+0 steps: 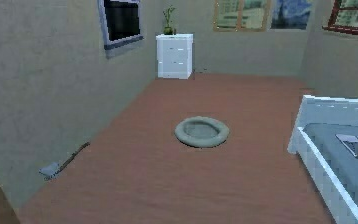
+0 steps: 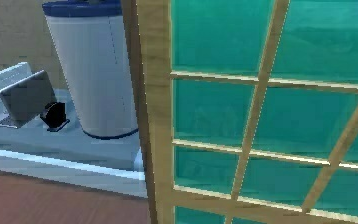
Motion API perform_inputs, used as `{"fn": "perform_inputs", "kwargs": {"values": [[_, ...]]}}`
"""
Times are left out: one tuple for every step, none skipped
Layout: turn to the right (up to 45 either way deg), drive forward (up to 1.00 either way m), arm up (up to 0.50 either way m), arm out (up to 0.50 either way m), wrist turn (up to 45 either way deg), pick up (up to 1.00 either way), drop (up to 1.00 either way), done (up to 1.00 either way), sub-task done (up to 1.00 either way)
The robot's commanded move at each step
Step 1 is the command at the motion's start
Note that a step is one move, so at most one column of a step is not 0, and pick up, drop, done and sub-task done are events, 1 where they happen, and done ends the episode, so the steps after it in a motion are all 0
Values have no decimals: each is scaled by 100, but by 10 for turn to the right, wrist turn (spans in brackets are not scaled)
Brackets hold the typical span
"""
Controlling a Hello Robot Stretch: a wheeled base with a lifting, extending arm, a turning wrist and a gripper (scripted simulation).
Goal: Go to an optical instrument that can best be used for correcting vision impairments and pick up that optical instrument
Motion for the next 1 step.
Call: {"fn": "perform_inputs", "kwargs": {"values": [[-60,0,0,0,0,0,0,0,0]]}}
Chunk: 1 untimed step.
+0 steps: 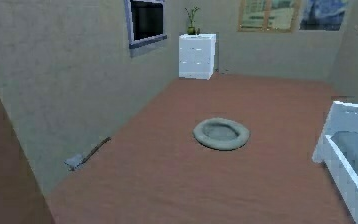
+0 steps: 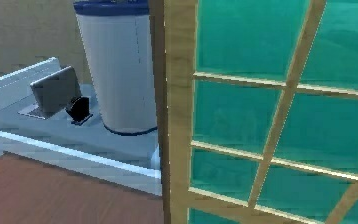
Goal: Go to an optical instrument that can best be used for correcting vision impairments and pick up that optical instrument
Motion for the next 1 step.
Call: {"fn": "perform_inputs", "kwargs": {"values": [[0,60,0,0,0,0,0,0,0]]}}
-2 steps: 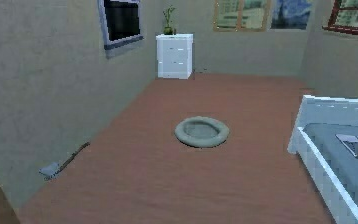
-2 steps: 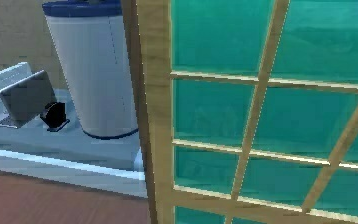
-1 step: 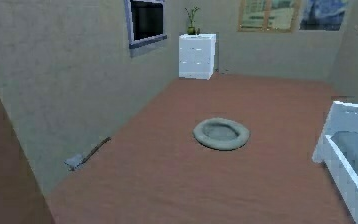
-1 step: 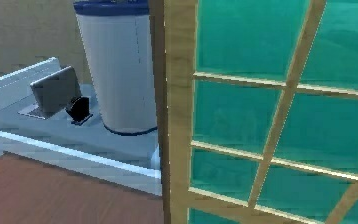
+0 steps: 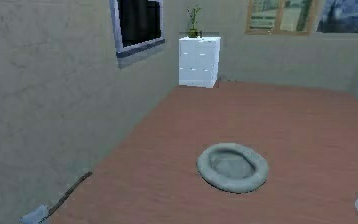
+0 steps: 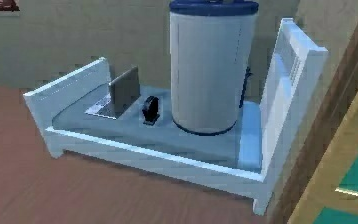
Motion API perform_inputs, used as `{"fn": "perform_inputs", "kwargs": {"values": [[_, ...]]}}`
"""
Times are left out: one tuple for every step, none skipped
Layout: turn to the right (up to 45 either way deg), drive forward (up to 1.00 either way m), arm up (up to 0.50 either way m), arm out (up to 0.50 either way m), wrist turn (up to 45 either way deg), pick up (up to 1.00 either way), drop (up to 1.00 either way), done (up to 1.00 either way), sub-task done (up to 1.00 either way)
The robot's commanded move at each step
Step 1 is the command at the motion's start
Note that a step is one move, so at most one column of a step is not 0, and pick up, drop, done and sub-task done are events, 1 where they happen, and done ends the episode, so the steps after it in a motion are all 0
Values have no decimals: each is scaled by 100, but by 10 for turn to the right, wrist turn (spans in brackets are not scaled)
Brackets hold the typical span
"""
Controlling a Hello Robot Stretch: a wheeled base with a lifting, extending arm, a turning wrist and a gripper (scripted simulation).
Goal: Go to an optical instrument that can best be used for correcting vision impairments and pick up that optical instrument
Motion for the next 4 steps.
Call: {"fn": "perform_inputs", "kwargs": {"values": [[-120,0,0,0,0,0,0,0,0],[0,100,0,0,0,0,0,0,0],[-60,0,0,0,0,0,0,0,0],[0,60,0,0,0,0,0,0,0]]}}
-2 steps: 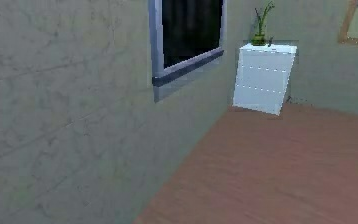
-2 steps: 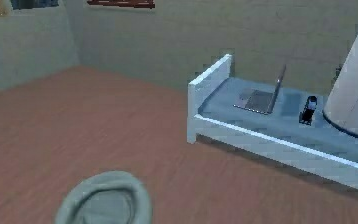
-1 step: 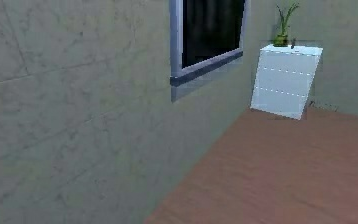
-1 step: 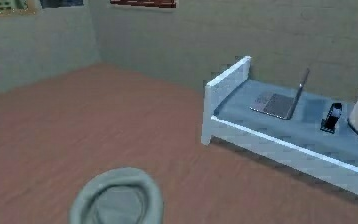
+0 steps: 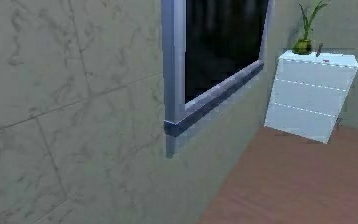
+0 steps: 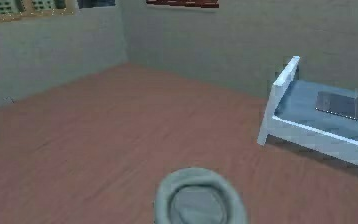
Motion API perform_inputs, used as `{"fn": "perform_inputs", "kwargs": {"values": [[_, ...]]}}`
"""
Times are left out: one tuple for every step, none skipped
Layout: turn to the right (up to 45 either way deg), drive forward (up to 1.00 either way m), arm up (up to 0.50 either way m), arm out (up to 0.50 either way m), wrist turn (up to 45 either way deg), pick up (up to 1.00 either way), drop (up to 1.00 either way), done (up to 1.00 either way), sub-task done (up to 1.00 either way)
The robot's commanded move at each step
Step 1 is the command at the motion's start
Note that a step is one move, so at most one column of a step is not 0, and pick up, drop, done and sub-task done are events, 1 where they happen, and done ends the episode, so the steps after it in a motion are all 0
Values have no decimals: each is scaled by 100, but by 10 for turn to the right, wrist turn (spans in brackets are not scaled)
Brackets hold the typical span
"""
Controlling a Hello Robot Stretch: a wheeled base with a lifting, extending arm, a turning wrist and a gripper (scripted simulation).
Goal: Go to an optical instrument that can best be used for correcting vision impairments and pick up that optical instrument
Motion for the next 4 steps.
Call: {"fn": "perform_inputs", "kwargs": {"values": [[300,0,0,0,0,0,0,0,0],[0,60,0,0,0,0,0,0,0],[150,0,0,0,0,0,0,0,0],[0,100,0,0,0,0,0,0,0]]}}
